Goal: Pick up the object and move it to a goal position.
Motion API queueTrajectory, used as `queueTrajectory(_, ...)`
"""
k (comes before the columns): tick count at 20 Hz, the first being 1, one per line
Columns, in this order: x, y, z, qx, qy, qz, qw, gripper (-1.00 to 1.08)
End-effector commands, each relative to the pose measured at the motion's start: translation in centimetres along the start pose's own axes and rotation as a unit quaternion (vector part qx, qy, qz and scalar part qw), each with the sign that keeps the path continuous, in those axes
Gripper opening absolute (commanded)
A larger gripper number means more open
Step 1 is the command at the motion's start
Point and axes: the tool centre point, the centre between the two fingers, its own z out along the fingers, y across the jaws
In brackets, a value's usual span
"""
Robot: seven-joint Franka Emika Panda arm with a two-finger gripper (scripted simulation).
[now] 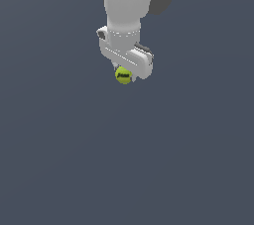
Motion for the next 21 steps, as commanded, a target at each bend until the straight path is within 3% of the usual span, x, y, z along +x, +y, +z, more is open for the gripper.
queueTrajectory(1, -0.8, 0.8, -2.3, 0.0, 0.001, 0.0, 1.0, -1.0)
queueTrajectory(11, -3.0, 2.8, -8.8, 0.0, 0.001, 0.0, 1.0, -1.0)
queueTrajectory(21, -3.3, 3.1, -10.2, 0.0, 0.001, 0.0, 1.0, -1.0)
